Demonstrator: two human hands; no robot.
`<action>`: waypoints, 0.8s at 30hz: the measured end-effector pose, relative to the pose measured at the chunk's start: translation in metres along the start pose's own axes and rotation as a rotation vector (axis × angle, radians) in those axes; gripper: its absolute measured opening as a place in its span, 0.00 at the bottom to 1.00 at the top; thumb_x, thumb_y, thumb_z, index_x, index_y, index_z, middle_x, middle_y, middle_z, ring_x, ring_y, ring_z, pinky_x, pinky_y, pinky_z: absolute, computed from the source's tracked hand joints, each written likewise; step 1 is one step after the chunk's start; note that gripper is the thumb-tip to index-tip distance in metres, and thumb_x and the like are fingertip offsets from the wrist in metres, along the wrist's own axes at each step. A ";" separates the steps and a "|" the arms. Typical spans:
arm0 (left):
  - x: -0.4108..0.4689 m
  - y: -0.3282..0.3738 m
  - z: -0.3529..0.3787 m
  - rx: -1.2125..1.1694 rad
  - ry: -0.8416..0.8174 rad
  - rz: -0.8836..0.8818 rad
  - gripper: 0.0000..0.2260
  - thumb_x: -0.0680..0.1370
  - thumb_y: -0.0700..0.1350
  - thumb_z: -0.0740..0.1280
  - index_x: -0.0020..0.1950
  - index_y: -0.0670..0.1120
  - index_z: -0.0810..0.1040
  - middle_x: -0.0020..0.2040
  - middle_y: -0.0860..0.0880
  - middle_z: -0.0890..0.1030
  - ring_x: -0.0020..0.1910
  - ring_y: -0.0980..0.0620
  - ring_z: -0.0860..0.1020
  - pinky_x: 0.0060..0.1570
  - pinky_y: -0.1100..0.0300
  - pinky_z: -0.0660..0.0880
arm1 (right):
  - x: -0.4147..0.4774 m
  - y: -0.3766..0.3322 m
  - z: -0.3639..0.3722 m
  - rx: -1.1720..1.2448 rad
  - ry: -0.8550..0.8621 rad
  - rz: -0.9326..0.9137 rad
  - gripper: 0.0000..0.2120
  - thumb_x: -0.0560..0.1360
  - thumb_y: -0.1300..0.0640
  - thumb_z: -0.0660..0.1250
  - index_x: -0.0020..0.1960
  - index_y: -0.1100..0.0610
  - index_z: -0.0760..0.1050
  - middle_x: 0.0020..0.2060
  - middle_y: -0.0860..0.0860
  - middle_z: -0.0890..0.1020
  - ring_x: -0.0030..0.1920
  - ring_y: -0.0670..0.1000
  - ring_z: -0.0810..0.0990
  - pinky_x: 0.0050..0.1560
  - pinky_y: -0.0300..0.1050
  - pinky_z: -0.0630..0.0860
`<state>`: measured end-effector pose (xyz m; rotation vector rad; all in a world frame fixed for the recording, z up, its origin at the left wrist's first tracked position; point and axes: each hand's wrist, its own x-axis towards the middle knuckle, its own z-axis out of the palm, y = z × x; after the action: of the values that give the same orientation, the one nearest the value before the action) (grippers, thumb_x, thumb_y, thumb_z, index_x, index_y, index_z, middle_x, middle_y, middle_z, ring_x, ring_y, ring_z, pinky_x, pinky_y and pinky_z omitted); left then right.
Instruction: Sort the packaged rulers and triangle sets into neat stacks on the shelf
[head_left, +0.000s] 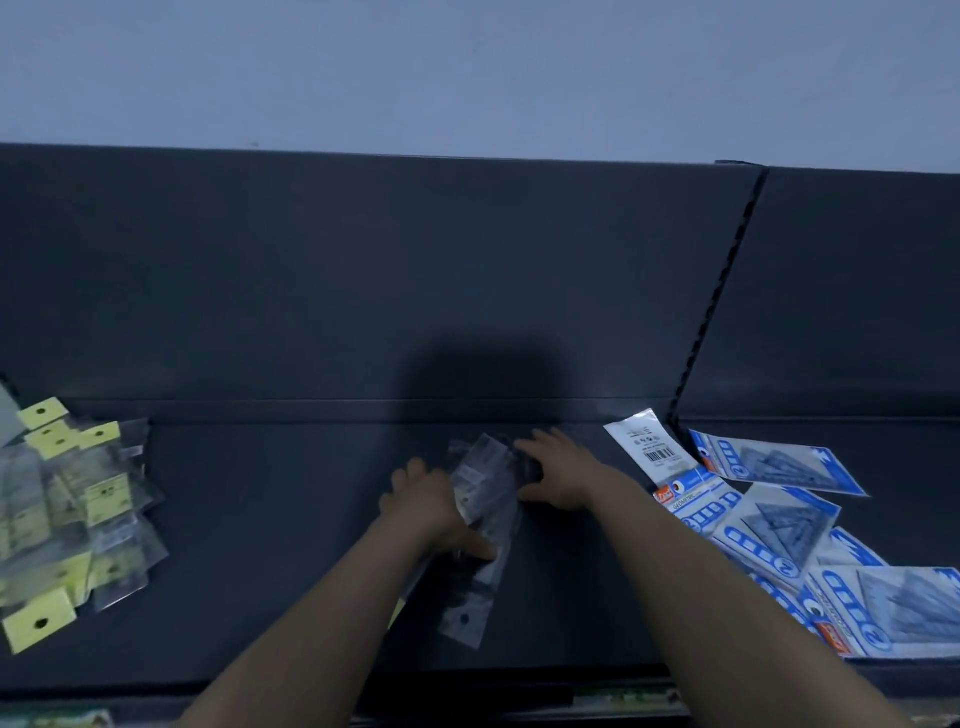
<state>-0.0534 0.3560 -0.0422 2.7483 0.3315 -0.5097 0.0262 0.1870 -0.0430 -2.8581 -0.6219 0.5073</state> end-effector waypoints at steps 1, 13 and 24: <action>0.000 0.000 0.000 0.000 0.004 0.014 0.48 0.62 0.63 0.77 0.75 0.47 0.58 0.72 0.46 0.58 0.72 0.44 0.57 0.70 0.51 0.63 | 0.002 0.000 -0.002 0.007 -0.034 0.002 0.39 0.75 0.45 0.67 0.78 0.49 0.51 0.78 0.51 0.49 0.78 0.54 0.44 0.76 0.55 0.47; -0.008 -0.026 -0.007 -0.034 -0.009 -0.011 0.46 0.62 0.64 0.76 0.73 0.51 0.61 0.70 0.48 0.59 0.70 0.45 0.60 0.66 0.50 0.65 | 0.020 -0.002 -0.013 -0.045 -0.012 0.049 0.44 0.60 0.30 0.71 0.72 0.43 0.63 0.69 0.51 0.67 0.69 0.54 0.67 0.70 0.51 0.63; -0.008 -0.040 -0.019 -0.155 0.111 -0.044 0.26 0.64 0.48 0.79 0.59 0.46 0.76 0.56 0.47 0.80 0.54 0.48 0.79 0.52 0.56 0.77 | -0.003 -0.010 -0.007 0.065 0.018 0.121 0.48 0.59 0.37 0.76 0.74 0.48 0.61 0.70 0.52 0.63 0.68 0.54 0.68 0.65 0.49 0.70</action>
<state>-0.0661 0.3979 -0.0332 2.6285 0.4395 -0.3280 0.0226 0.1935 -0.0329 -2.8470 -0.4233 0.5091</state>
